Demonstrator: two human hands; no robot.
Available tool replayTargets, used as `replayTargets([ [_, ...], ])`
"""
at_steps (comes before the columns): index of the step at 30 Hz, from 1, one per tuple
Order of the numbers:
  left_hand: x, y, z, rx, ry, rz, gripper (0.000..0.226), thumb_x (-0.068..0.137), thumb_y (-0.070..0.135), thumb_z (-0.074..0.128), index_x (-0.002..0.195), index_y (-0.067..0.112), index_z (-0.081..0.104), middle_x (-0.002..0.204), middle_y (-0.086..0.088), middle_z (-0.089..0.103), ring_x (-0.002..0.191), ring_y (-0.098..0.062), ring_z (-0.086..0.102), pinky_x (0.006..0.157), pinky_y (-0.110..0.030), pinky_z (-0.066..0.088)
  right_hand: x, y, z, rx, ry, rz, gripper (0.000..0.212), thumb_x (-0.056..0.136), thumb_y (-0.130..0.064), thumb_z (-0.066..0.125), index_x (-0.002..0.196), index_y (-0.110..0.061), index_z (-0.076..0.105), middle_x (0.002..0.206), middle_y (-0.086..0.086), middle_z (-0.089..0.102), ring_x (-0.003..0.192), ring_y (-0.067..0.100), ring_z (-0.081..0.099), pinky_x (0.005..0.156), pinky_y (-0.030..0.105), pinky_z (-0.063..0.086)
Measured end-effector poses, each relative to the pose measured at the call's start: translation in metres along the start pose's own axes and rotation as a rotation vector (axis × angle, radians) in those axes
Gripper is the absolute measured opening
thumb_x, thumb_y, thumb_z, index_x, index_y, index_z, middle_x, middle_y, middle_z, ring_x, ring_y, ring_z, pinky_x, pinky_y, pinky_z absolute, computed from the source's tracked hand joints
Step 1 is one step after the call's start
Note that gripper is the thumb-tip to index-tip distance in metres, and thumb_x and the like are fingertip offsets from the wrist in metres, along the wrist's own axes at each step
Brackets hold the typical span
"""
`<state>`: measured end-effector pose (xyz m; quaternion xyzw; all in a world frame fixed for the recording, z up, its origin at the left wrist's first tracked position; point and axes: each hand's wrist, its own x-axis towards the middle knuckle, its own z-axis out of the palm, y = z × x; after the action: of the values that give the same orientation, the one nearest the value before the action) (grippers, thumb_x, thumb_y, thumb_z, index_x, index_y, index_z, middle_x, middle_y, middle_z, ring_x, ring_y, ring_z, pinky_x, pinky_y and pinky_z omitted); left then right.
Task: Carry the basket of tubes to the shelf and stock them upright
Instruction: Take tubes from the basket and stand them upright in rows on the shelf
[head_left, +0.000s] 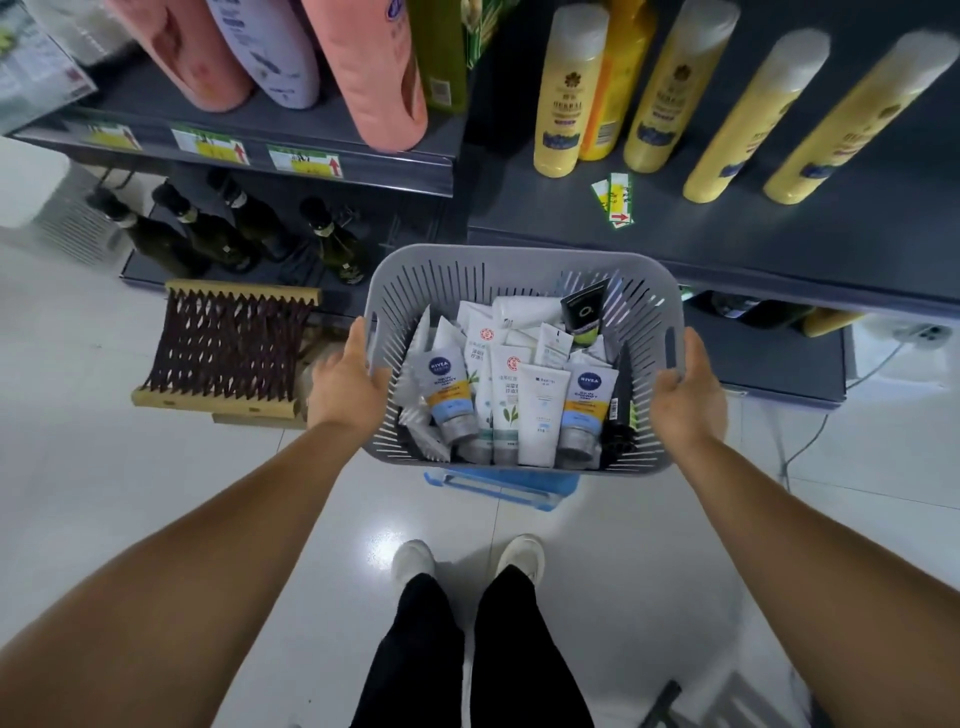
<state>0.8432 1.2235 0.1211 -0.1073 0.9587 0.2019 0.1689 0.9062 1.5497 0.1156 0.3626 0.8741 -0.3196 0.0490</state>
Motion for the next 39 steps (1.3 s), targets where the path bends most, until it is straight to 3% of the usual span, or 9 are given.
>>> replayTargets([
  [2, -0.006, 0.007, -0.001, 0.087, 0.01, 0.047, 0.068, 0.094, 0.033, 0.048, 0.152, 0.025, 0.013, 0.142, -0.016, 0.035, 0.129, -0.038, 0.031, 0.107, -0.048, 0.032, -0.006, -0.005, 0.002, -0.054, 0.001, -0.046, 0.063, 0.095, -0.02, 0.048, 0.151, -0.028, 0.019, 0.129, 0.012, 0.051, 0.112, 0.034, 0.054, 0.084, 0.042, 0.046],
  [4, -0.014, 0.018, -0.002, 0.165, 0.044, 0.154, 0.068, 0.093, 0.036, 0.05, 0.151, 0.025, 0.017, 0.15, -0.012, 0.022, 0.13, -0.036, 0.025, 0.109, -0.045, 0.027, -0.015, -0.01, 0.003, -0.196, 0.033, -0.14, 0.071, 0.091, -0.022, 0.058, 0.151, -0.021, 0.019, 0.145, 0.012, 0.036, 0.128, 0.033, 0.04, 0.103, 0.046, 0.039],
  [7, -0.017, 0.029, 0.003, 0.206, -0.015, 0.324, 0.068, 0.093, 0.037, 0.052, 0.15, 0.023, 0.018, 0.154, -0.007, 0.016, 0.133, -0.033, 0.021, 0.113, -0.041, 0.022, -0.03, -0.025, 0.002, -0.336, 0.022, -0.25, 0.077, 0.089, -0.027, 0.062, 0.151, -0.021, 0.017, 0.156, 0.007, 0.022, 0.141, 0.029, 0.024, 0.115, 0.045, 0.025],
  [14, 0.001, 0.033, 0.029, 0.172, -0.397, 0.385, 0.081, 0.091, 0.035, 0.059, 0.153, 0.02, 0.009, 0.158, -0.006, 0.016, 0.144, -0.029, 0.018, 0.118, -0.042, 0.023, -0.031, -0.038, 0.023, -0.431, -0.396, -0.289, 0.086, 0.087, -0.026, 0.064, 0.153, -0.025, 0.01, 0.155, 0.002, 0.026, 0.139, 0.027, 0.029, 0.113, 0.044, 0.029],
  [23, 0.04, 0.034, 0.054, 0.359, -0.563, 0.405, 0.091, 0.089, 0.038, 0.062, 0.153, 0.014, 0.001, 0.161, -0.003, -0.003, 0.148, -0.022, 0.002, 0.12, -0.036, 0.012, 0.032, -0.019, 0.067, -0.627, -0.664, -0.286, 0.08, 0.091, -0.021, 0.054, 0.154, -0.027, 0.005, 0.162, 0.002, 0.006, 0.148, 0.026, 0.008, 0.12, 0.042, 0.015],
  [29, 0.062, 0.039, 0.062, 0.483, -0.561, 0.316, 0.117, 0.071, 0.049, 0.077, 0.153, 0.017, 0.001, 0.161, -0.007, -0.008, 0.148, -0.026, -0.006, 0.119, -0.049, 0.012, 0.067, -0.025, 0.068, -0.741, -0.813, -0.265, 0.11, 0.077, -0.046, 0.074, 0.153, -0.03, -0.004, 0.162, 0.004, -0.007, 0.149, 0.029, -0.001, 0.12, 0.044, 0.012],
  [34, 0.056, 0.049, 0.059, 0.537, -0.506, 0.285, 0.124, 0.064, 0.052, 0.081, 0.153, 0.017, 0.001, 0.158, -0.013, 0.011, 0.145, -0.033, 0.012, 0.118, -0.049, 0.018, 0.069, -0.032, 0.068, -0.806, -0.787, -0.294, 0.115, 0.069, -0.047, 0.079, 0.153, -0.025, 0.004, 0.157, 0.011, 0.013, 0.142, 0.034, 0.02, 0.114, 0.042, 0.028],
  [37, 0.044, 0.058, 0.058, 0.562, -0.382, 0.273, 0.103, 0.075, 0.038, 0.077, 0.15, 0.012, 0.012, 0.148, -0.014, 0.027, 0.139, -0.033, 0.026, 0.113, -0.043, 0.026, 0.065, -0.034, 0.071, -0.749, -0.66, -0.315, 0.082, 0.074, -0.029, 0.076, 0.143, -0.018, 0.032, 0.143, 0.014, 0.038, 0.129, 0.034, 0.04, 0.103, 0.036, 0.041],
  [39, 0.038, 0.06, 0.055, 0.475, -0.321, 0.261, 0.066, 0.083, 0.018, 0.066, 0.14, 0.008, 0.035, 0.135, -0.015, 0.042, 0.127, -0.032, 0.042, 0.102, -0.038, 0.039, 0.063, -0.039, 0.067, -0.679, -0.61, -0.313, 0.051, 0.08, -0.019, 0.07, 0.127, -0.013, 0.051, 0.129, 0.014, 0.056, 0.115, 0.031, 0.056, 0.088, 0.031, 0.047],
])
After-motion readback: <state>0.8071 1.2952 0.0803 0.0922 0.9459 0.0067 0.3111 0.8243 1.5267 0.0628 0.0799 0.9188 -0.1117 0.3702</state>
